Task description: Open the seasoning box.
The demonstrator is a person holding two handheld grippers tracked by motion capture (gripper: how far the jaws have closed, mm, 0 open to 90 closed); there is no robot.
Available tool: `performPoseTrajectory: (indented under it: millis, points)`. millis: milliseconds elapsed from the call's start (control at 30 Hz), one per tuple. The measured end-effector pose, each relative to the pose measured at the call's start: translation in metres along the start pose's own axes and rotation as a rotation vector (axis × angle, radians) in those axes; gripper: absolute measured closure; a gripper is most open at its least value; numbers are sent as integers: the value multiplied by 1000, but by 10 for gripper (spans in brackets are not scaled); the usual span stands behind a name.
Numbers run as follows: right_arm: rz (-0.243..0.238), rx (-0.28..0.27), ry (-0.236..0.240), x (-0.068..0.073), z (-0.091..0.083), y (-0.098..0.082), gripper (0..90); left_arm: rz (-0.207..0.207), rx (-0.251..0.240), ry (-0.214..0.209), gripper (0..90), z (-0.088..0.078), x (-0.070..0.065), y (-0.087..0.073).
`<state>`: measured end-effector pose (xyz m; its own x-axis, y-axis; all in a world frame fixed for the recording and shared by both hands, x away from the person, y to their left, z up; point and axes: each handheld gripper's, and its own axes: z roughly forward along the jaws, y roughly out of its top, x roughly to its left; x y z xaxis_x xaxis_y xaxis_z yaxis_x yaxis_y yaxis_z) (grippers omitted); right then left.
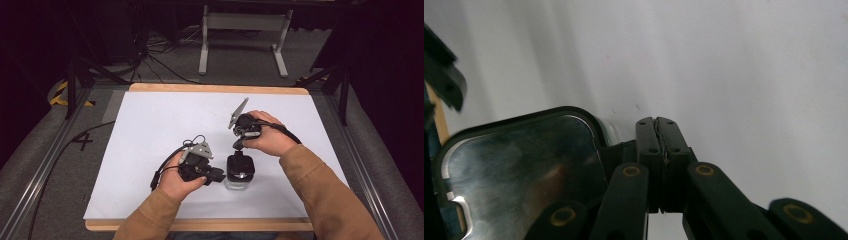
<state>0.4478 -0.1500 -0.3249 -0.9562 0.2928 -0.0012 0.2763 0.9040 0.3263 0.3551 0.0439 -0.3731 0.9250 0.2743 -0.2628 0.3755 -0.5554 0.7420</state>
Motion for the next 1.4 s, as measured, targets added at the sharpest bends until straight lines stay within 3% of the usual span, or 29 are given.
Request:
performPoseTrajectory:
  millis: [133, 333, 433, 733, 1033, 1400]
  points:
    - [12, -37, -9, -1, -4, -6, 900, 3, -19, -10, 782, 6, 0, 3]
    - [28, -87, -19, -1, -10, -16, 900, 22, 4, 1, 778, 7, 1, 5]
    - [26, -85, -18, 2, -10, -16, 900, 11, -13, 12, 779, 4, 3, 5]
    - [20, -88, 0, 3, -8, -14, 900, 11, -5, 30, 778, 0, 5, 2]
    - [27, -74, 39, 3, -6, -14, 900, 7, -1, 32, 778, 0, 4, 1]
    - [46, -61, 46, 0, -5, -13, 900, 15, 12, 22, 777, 4, 2, 3]
